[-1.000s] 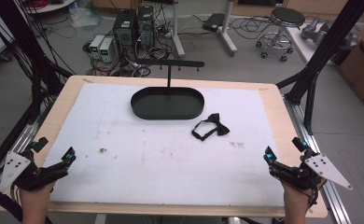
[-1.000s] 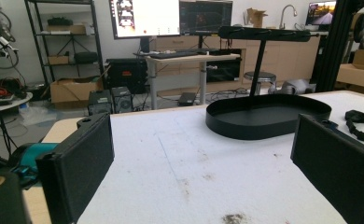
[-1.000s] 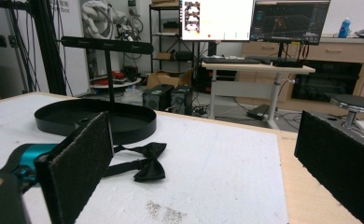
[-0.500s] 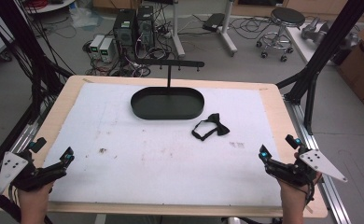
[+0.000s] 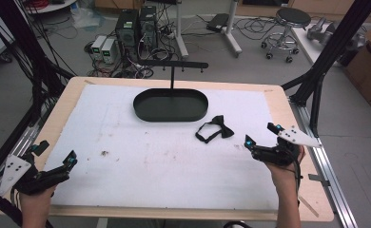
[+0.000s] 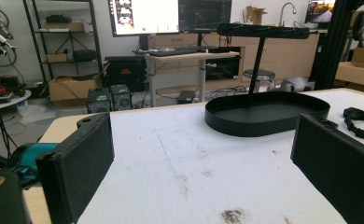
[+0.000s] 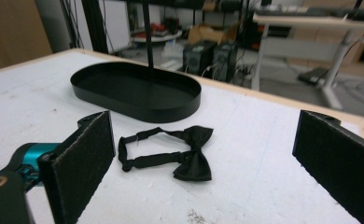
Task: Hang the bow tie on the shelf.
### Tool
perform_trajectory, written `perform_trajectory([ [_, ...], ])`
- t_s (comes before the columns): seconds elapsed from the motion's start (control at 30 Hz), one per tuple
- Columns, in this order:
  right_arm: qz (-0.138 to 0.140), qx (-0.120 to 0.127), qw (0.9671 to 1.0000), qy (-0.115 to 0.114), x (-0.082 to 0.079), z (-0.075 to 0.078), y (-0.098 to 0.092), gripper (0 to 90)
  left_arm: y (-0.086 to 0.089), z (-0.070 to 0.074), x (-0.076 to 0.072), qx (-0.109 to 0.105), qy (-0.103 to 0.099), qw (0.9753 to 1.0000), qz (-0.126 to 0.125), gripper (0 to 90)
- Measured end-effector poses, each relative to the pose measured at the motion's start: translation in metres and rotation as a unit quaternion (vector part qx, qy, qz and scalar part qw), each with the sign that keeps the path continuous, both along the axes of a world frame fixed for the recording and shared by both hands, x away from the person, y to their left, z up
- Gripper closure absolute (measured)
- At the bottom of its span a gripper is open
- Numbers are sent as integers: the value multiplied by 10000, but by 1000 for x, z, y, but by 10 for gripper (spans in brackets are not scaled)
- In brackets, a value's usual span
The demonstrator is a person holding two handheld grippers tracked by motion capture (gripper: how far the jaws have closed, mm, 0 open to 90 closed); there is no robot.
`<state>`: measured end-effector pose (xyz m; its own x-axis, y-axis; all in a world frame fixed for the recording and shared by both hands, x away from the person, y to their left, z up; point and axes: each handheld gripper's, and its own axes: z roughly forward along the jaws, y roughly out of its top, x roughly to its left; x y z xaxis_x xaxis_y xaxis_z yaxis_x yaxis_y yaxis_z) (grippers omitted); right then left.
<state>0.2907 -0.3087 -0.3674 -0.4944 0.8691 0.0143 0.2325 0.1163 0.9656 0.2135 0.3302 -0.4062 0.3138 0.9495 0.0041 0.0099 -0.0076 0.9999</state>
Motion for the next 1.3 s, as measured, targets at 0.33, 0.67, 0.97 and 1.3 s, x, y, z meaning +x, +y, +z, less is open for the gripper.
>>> perform_trajectory([
  [0.33,98,-230,9976,642,57,2,37,51,0,-1,0,-2,18,10000,19,64],
  [0.67,427,-61,9910,1268,108,-20,58,74,1,-5,1,17,99,9999,42,64],
  [0.97,165,-415,9845,1695,133,-53,68,150,3,-8,1,-7,145,9999,70,64],
  [1.3,-231,-926,9761,1952,138,-67,76,291,2,-8,1,-5,159,9999,43,64],
])
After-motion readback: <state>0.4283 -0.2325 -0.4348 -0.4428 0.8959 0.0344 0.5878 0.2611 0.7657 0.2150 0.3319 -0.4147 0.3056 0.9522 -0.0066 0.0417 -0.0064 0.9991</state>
